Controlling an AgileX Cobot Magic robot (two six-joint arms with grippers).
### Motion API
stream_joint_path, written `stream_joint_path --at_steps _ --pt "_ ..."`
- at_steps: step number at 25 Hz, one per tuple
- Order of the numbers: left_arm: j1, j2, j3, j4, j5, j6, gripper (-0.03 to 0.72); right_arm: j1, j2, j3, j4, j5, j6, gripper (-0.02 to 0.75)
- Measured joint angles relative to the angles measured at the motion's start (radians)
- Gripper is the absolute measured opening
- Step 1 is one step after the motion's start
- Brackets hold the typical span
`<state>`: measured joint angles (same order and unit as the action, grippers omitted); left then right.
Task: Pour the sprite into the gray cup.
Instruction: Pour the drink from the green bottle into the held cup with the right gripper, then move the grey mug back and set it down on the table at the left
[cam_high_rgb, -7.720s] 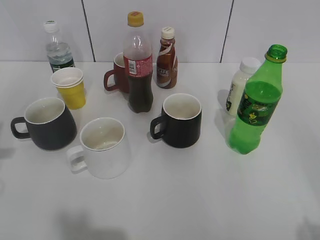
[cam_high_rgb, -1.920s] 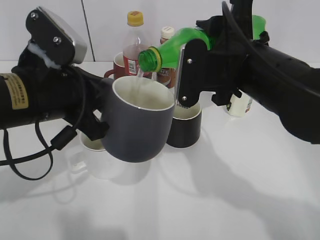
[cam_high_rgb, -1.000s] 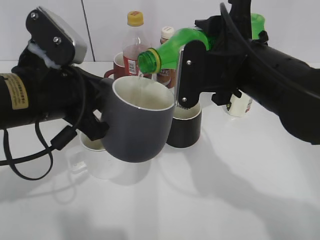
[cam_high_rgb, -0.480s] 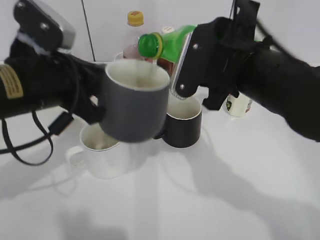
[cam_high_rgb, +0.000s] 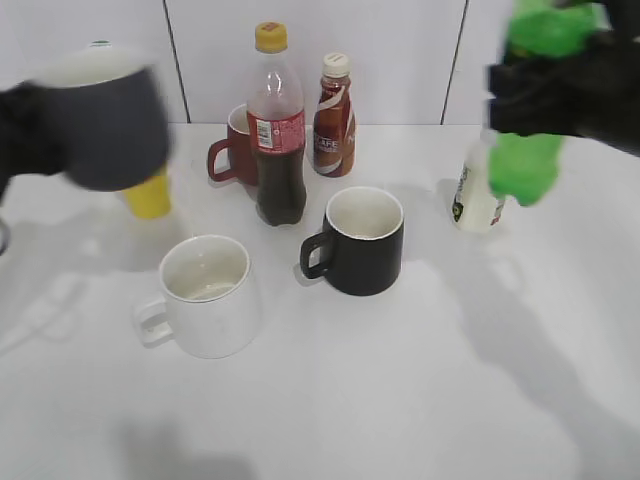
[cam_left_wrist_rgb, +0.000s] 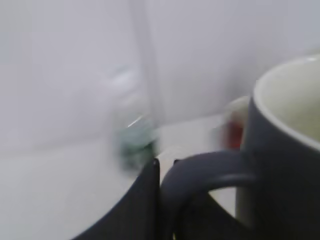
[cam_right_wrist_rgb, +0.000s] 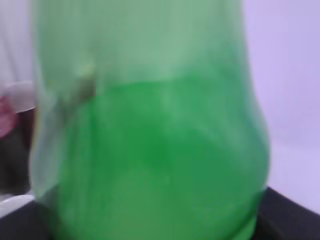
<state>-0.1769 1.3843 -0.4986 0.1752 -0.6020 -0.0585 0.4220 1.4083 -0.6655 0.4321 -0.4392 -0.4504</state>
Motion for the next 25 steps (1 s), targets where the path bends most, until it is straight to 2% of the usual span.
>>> stream_joint_path --at_steps 1,4,7,11,18,25 --pt "0.054 0.022 0.019 -0.009 -0.019 -0.001 0.045 -0.043 0.001 0.027 -0.102 -0.017 0.139 0.415" --pt "0.160 0.131 0.047 -0.022 -0.099 0.003 0.045 -0.134 0.045 0.118 -0.368 -0.158 0.450 0.415" --pt "0.189 0.271 0.051 -0.037 -0.284 0.059 0.045 -0.158 0.103 0.179 -0.489 -0.266 0.538 0.415" --pt "0.189 0.458 0.048 -0.056 -0.469 0.082 0.045 -0.159 0.136 0.200 -0.532 -0.294 0.562 0.415" --pt "0.189 0.665 0.047 -0.060 -0.541 0.095 0.045 -0.160 0.137 0.200 -0.539 -0.322 0.565 0.415" --pt "0.189 0.688 0.043 -0.042 -0.577 0.093 0.070 -0.160 0.137 0.200 -0.541 -0.322 0.565 0.415"
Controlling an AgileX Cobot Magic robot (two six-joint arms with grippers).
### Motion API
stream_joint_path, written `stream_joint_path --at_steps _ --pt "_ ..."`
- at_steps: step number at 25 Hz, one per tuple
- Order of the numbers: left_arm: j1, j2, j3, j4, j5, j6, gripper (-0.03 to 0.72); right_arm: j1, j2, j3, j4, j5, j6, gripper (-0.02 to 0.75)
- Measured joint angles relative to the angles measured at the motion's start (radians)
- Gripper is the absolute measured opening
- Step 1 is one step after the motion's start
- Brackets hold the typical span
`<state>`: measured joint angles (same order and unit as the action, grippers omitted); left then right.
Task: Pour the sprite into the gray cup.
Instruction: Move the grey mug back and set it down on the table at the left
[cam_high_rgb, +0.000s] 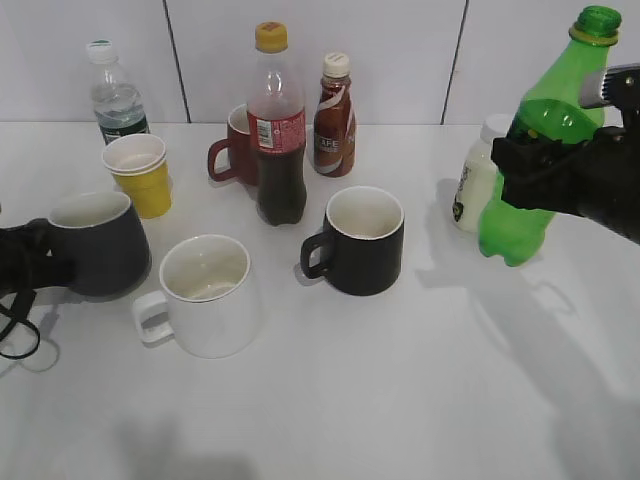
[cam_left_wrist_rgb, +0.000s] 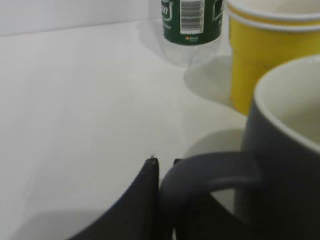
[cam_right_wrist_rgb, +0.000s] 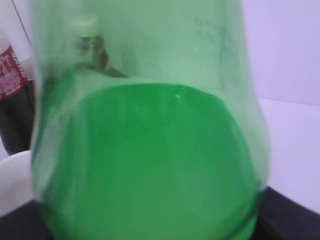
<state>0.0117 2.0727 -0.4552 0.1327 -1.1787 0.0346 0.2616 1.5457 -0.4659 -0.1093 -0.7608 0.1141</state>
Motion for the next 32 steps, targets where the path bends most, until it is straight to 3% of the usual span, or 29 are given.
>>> stream_joint_path --at_steps 5,15,23,32 --pt "0.000 -0.001 0.000 0.055 -0.023 -0.003 0.155 0.000 0.000 0.000 0.000 0.000 0.000 0.415" --pt "0.000 -0.001 0.046 0.064 -0.024 -0.006 0.186 0.000 0.000 0.000 0.000 0.000 0.001 0.417" --pt "0.001 -0.005 0.107 0.068 -0.053 -0.007 0.283 0.000 0.000 0.000 0.000 0.000 0.002 0.417" --pt "0.001 -0.086 0.159 0.084 -0.030 -0.008 0.310 0.000 0.022 0.000 0.003 -0.001 0.002 0.417"
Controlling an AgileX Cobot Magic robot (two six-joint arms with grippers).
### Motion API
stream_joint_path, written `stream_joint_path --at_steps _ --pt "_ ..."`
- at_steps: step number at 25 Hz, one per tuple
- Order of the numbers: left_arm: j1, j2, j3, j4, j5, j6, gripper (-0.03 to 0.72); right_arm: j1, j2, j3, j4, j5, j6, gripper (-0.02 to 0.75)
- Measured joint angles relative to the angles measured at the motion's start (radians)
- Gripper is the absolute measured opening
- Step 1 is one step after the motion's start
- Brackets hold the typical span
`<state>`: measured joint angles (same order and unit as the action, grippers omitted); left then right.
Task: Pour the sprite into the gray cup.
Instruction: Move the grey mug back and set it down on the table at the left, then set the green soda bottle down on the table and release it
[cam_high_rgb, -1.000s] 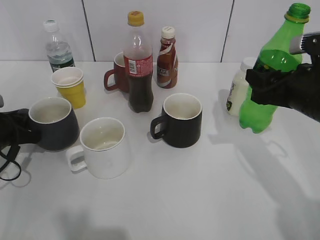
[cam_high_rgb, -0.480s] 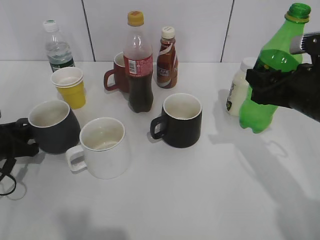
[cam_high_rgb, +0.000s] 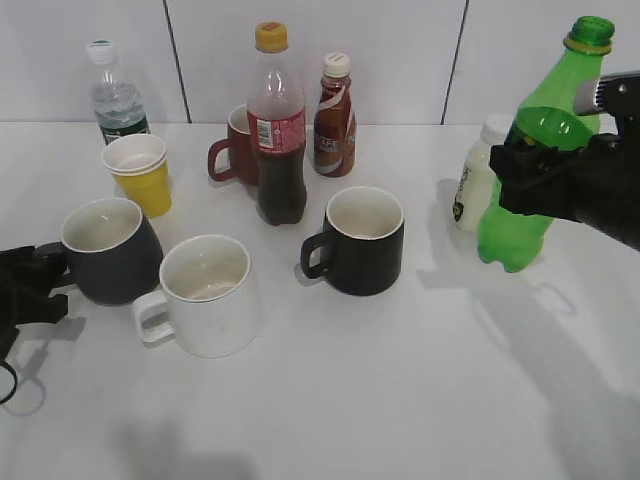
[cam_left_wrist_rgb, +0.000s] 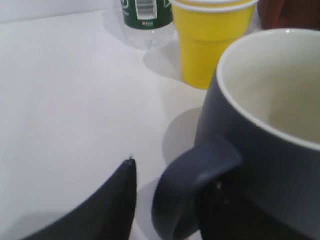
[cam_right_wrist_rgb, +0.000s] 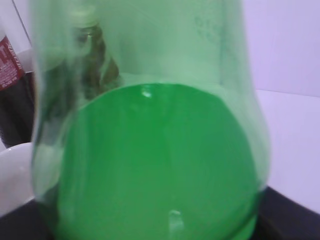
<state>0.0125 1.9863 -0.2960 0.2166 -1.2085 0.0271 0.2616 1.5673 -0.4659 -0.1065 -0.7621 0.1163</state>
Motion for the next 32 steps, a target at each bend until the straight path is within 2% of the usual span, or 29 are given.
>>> stream_joint_path --at_steps 6,22,27,32 --pt "0.000 -0.010 0.006 0.018 0.001 0.000 0.349 0.000 0.000 0.000 0.000 -0.004 0.001 0.417" --pt "0.000 -0.100 0.103 0.032 -0.002 0.000 0.351 0.000 0.009 0.000 0.000 -0.012 -0.003 0.417" --pt "0.000 -0.183 0.138 0.046 -0.002 0.000 0.351 0.000 0.111 0.014 0.004 -0.112 -0.042 0.417" --pt "0.000 -0.264 0.153 0.045 -0.002 0.000 0.351 0.000 0.245 0.059 0.014 -0.316 -0.100 0.417"
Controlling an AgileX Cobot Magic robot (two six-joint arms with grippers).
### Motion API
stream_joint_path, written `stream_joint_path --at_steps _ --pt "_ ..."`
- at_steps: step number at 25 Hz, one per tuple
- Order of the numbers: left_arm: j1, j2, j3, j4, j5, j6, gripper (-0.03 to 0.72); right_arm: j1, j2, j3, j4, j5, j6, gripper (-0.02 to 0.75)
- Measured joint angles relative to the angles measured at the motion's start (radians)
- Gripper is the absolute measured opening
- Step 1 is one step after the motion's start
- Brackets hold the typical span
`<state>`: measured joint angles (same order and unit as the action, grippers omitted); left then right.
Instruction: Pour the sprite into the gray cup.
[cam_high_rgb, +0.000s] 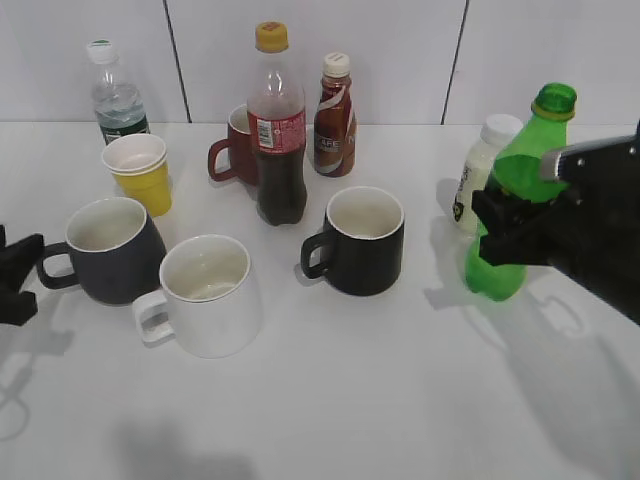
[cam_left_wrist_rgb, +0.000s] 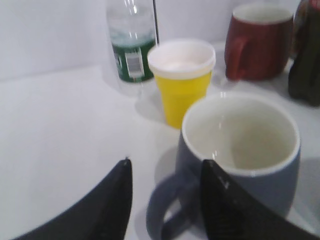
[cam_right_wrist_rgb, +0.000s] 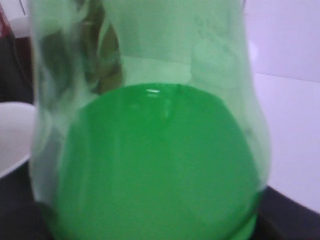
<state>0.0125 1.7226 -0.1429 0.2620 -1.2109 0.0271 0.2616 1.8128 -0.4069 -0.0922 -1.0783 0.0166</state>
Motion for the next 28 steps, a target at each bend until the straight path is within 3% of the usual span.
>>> stream_joint_path --at_steps 5,10,13,16,19,22,28 --pt "-0.001 -0.089 0.002 0.000 0.000 -0.015 0.351 0.000 0.027 0.026 -0.005 -0.064 -0.029 0.417" --pt "-0.001 -0.185 0.003 0.000 0.002 -0.113 0.351 0.000 -0.009 0.030 -0.014 -0.082 -0.059 0.590" --pt "-0.001 -0.308 -0.031 0.001 0.107 -0.160 0.351 0.000 -0.154 0.001 0.007 -0.039 -0.059 0.601" --pt "-0.001 -0.472 -0.126 0.023 0.433 -0.224 0.351 0.000 -0.331 -0.085 0.018 0.185 -0.059 0.601" --pt "-0.011 -0.643 -0.262 0.041 0.896 -0.326 0.351 0.003 -0.509 -0.201 0.008 0.495 -0.058 0.595" --pt "-0.026 -0.796 -0.382 0.029 1.280 -0.353 0.352 0.008 -0.678 -0.294 0.007 0.803 -0.054 0.588" --pt "-0.031 -1.103 -0.470 0.012 1.740 -0.358 0.382 0.009 -0.948 -0.329 0.067 1.376 -0.047 0.586"
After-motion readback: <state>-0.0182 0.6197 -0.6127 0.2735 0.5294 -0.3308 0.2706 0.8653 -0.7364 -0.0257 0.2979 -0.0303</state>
